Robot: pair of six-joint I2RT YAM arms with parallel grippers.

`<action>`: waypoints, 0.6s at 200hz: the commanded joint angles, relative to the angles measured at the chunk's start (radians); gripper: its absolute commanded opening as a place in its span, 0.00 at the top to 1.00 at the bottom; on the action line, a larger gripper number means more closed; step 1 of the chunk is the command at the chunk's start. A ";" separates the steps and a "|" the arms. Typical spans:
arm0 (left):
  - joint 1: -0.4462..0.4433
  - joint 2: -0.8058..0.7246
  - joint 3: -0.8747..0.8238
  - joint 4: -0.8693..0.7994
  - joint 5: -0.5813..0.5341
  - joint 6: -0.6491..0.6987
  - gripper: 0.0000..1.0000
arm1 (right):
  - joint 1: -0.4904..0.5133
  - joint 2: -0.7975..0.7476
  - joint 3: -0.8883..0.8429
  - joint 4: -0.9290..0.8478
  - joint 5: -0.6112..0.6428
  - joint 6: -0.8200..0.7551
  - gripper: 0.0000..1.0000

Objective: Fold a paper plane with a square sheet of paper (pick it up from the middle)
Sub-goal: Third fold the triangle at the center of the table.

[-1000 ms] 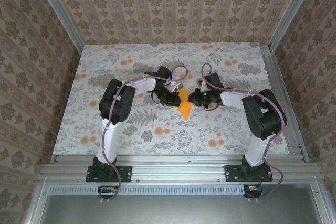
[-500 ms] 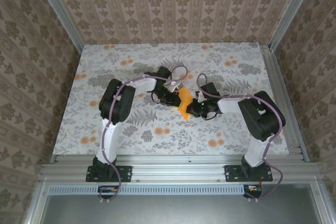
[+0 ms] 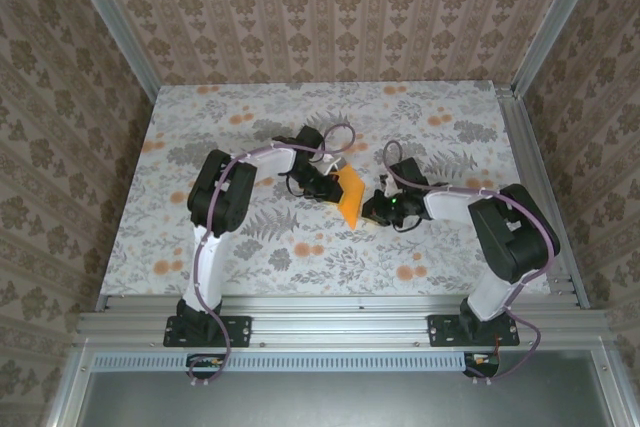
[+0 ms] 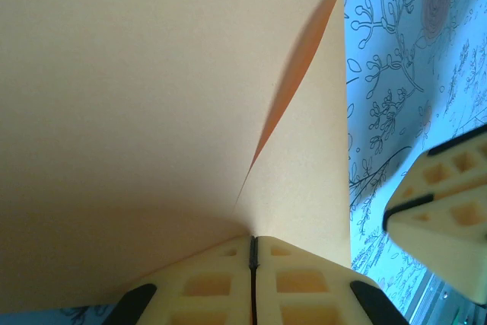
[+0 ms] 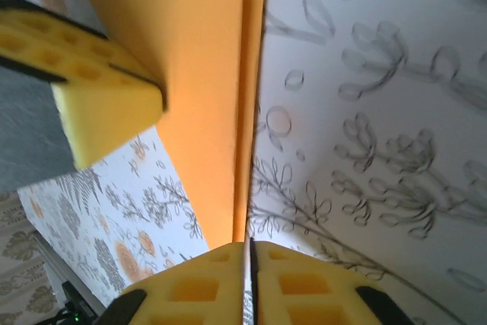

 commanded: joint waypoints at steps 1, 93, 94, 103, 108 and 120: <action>0.022 0.056 -0.048 -0.084 -0.180 0.030 0.93 | -0.032 0.018 0.070 0.029 0.007 0.018 0.82; 0.023 0.043 -0.051 -0.065 -0.166 0.026 0.93 | -0.063 0.220 0.271 -0.011 -0.029 -0.020 0.70; 0.023 0.043 -0.051 -0.065 -0.166 0.026 0.93 | -0.063 0.220 0.273 -0.013 -0.029 -0.022 0.70; 0.022 0.044 -0.050 -0.066 -0.167 0.027 0.93 | -0.064 0.228 0.282 -0.033 -0.018 -0.030 0.69; 0.023 0.043 -0.050 -0.067 -0.167 0.026 0.93 | -0.065 0.231 0.287 -0.038 -0.016 -0.033 0.69; 0.023 0.044 -0.049 -0.068 -0.168 0.026 0.93 | -0.065 0.239 0.294 -0.056 -0.007 -0.042 0.69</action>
